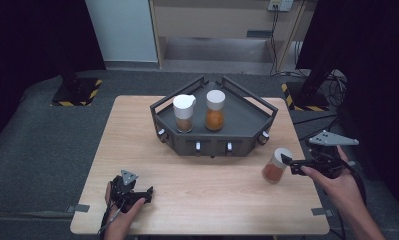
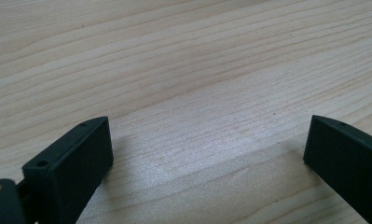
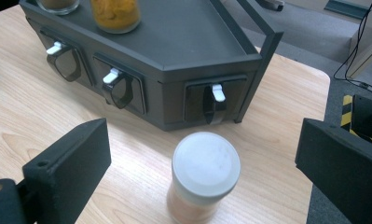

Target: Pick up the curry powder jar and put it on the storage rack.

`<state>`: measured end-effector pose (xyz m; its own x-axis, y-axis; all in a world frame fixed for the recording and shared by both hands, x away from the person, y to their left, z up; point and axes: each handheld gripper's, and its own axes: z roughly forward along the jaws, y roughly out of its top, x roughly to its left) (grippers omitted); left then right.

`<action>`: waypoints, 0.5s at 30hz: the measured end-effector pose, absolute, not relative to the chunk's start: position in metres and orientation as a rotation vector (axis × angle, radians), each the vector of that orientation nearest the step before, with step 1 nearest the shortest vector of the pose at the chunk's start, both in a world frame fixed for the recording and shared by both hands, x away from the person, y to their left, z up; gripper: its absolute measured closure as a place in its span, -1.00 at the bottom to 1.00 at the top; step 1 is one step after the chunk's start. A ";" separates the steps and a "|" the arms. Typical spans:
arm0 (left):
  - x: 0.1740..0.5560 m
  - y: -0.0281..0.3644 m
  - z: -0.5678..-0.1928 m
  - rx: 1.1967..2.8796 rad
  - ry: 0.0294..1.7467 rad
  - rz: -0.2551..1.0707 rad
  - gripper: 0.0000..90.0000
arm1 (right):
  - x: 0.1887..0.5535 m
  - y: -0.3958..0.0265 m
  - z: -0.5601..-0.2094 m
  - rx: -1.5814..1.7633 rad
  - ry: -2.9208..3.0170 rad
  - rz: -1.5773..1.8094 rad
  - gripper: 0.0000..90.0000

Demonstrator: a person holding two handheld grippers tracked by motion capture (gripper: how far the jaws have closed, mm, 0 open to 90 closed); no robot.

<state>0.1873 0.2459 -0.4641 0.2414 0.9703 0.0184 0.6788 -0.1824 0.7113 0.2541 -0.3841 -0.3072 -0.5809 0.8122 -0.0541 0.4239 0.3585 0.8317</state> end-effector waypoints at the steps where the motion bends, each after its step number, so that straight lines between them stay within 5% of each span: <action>1: 0.187 0.246 -0.464 1.937 1.502 0.649 -1.00 | 0.253 -0.385 -0.310 1.075 2.158 1.124 -0.93; 15: 0.187 0.245 -0.464 1.935 1.505 0.651 -1.00 | 0.246 -0.397 -0.333 1.122 2.154 1.137 -0.93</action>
